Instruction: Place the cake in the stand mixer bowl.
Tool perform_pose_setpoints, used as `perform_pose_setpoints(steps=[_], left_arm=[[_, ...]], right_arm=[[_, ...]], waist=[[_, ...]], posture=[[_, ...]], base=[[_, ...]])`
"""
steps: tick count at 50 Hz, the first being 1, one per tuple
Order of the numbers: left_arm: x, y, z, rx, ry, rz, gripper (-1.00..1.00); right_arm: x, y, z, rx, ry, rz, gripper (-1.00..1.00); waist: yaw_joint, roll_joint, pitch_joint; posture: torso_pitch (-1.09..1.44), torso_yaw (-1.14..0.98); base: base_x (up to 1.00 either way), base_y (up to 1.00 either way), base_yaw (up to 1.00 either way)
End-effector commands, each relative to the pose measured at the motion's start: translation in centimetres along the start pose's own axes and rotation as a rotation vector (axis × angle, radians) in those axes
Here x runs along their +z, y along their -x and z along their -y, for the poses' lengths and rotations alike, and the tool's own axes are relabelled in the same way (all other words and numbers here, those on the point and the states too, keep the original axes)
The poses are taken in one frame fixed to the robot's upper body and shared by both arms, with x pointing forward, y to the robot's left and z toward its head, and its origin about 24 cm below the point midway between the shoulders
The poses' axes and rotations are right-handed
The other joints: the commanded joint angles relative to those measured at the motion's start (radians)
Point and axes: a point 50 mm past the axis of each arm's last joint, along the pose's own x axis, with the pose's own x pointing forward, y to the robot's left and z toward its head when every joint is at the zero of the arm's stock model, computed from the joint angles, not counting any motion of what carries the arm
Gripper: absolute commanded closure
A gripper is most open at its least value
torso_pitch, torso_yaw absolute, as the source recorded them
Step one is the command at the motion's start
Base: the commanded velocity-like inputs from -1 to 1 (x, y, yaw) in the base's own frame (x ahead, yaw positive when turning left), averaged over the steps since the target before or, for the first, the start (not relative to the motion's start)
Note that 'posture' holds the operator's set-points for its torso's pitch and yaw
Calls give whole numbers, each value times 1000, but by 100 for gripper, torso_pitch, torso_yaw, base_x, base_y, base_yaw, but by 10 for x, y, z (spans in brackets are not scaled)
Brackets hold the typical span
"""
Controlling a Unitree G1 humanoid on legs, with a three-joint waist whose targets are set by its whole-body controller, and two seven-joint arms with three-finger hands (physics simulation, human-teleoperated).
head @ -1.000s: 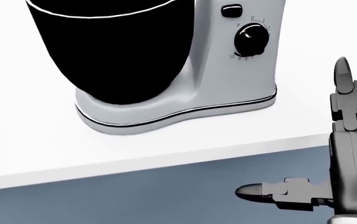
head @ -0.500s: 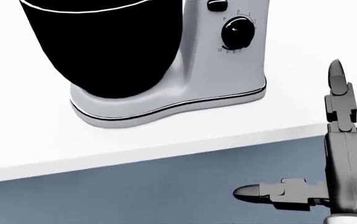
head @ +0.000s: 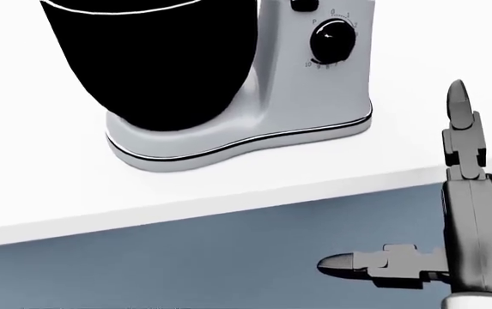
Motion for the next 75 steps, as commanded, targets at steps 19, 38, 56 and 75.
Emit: perform_pose_setpoints(steps=[19,38,56,75], left_arm=[[2,-3,8,-48,33,-22,-43],[-3,1,9,-62,33,-31,36],[23,-4,2,-33,53,20,100],[74,-17,-9,8,78,122,100]], right_arm=[[15,1,4,-19,-6,87,-100],[12,3,5,-22,-9,88,-100],[14,6,8,-30,-5,94,-100],[12,9,12,-35,-3,96,-100]], waist=[[-2,-4,-12],[-4,0,-15],[-10,-5,-19],[-20,-15,-6]], posture=[[0,0],[0,0],[0,0],[0,0]], base=[[0,0,0],[0,0,0],[0,0,0],[0,0,0]])
